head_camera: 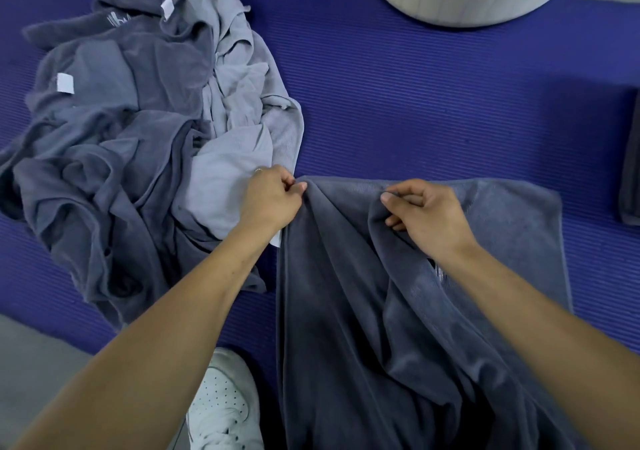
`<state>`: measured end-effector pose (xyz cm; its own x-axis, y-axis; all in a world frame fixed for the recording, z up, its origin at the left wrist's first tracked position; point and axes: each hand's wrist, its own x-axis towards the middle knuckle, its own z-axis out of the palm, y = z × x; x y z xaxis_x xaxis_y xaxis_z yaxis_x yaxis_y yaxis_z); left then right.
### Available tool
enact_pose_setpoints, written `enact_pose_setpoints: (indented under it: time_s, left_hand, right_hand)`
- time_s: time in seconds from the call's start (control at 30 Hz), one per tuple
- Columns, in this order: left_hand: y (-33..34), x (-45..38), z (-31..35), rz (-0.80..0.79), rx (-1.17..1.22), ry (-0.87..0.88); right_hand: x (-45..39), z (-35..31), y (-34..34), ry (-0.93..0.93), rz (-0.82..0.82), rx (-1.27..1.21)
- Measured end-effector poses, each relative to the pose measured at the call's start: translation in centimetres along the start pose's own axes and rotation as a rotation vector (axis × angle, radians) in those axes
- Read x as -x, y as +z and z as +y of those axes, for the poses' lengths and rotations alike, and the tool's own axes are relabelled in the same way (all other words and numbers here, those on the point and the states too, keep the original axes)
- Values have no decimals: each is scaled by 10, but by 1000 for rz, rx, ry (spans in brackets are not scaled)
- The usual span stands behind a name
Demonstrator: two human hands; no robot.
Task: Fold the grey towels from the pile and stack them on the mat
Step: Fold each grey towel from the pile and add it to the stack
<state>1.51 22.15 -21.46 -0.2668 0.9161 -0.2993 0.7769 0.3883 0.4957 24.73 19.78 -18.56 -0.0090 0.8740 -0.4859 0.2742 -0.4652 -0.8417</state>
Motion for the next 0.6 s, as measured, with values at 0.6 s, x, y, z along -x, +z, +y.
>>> enact_pose_setpoints:
  time_s: [0.6]
  left_hand:
    - [118,81,154,-249,457,115]
  right_hand:
    - [18,65,-171,-38,352,340]
